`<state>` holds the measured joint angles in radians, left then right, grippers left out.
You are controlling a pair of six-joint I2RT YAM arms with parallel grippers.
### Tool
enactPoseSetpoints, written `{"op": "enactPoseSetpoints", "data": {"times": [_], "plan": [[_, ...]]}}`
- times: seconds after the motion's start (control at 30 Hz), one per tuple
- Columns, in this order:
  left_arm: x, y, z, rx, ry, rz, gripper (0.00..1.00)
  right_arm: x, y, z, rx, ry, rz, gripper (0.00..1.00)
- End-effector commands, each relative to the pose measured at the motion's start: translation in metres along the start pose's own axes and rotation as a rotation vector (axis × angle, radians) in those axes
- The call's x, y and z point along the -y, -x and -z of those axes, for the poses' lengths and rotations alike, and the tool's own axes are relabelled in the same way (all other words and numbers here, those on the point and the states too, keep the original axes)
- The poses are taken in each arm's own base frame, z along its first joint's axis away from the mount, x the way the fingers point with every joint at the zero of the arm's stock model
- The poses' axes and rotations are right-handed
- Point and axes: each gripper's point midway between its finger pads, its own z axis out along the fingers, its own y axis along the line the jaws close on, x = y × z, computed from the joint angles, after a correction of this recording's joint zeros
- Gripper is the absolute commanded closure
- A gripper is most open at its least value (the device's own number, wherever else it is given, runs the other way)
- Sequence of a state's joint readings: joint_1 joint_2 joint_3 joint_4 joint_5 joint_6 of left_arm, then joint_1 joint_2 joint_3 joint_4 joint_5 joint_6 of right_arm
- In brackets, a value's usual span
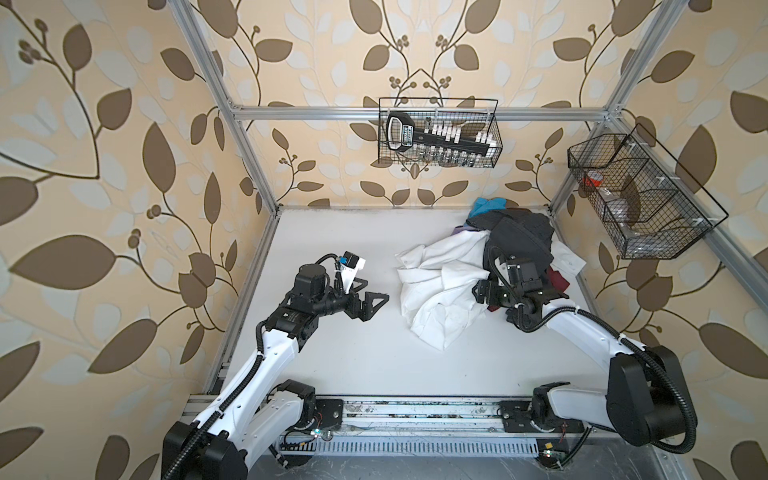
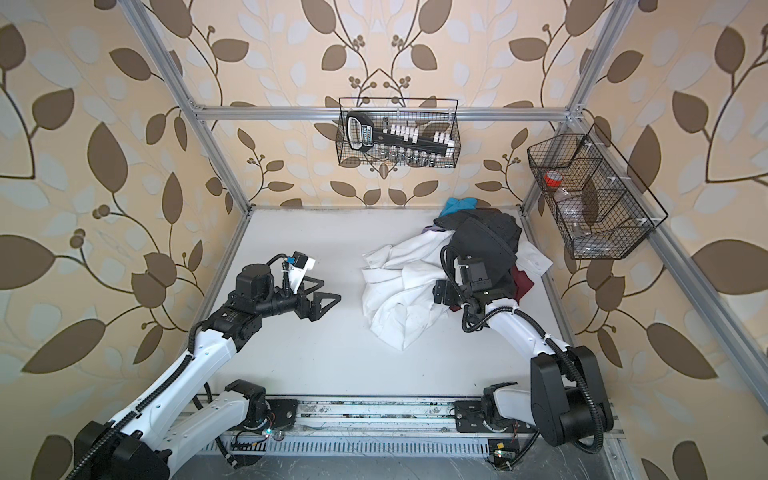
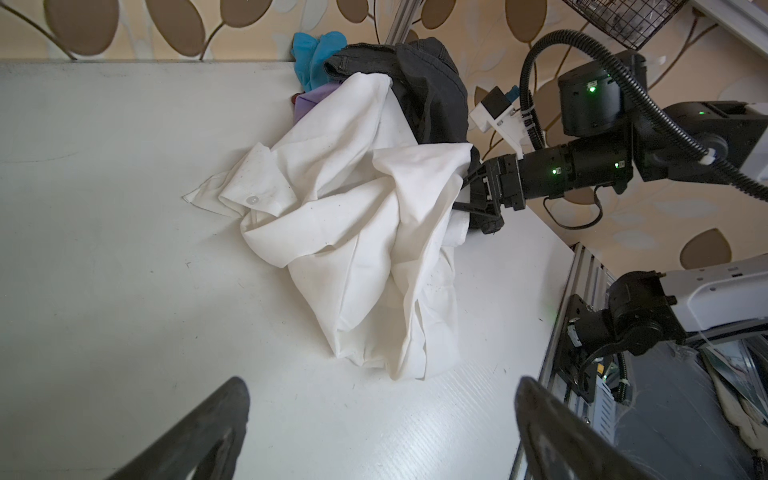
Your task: Pick out a specific cloth from the pile
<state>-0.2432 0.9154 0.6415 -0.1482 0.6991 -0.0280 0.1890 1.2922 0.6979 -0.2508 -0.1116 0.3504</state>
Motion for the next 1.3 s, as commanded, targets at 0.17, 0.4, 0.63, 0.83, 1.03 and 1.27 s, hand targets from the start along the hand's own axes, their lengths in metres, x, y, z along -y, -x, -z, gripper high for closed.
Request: {"op": "enactPoseSetpoints", "data": {"times": [0.17,0.4,0.63,0.83,1.03,1.27], "plan": [[0.005,0.003,0.0,0.009,-0.016,-0.035,0.01,-0.017,-0.003,-0.006,-0.021,0.132,-0.045,0.12],[0.004,0.003,-0.001,0.005,-0.016,-0.034,0.01,-0.018,-0.011,-0.015,-0.056,0.162,-0.069,0.18],[0.004,0.002,-0.001,0.004,-0.015,-0.033,0.01,-0.024,-0.014,-0.019,-0.065,0.209,-0.083,0.27],[0.004,0.002,-0.001,0.003,-0.016,-0.033,0.01,-0.022,-0.019,-0.023,-0.084,0.204,-0.083,0.33],[0.004,0.003,-0.001,0.005,-0.015,-0.033,0.01,-0.023,-0.024,-0.03,-0.105,0.219,-0.094,0.8],[0.004,0.002,0.0,0.006,-0.013,-0.035,0.01,-0.035,-0.006,-0.011,-0.044,0.261,-0.093,1.0]]}}
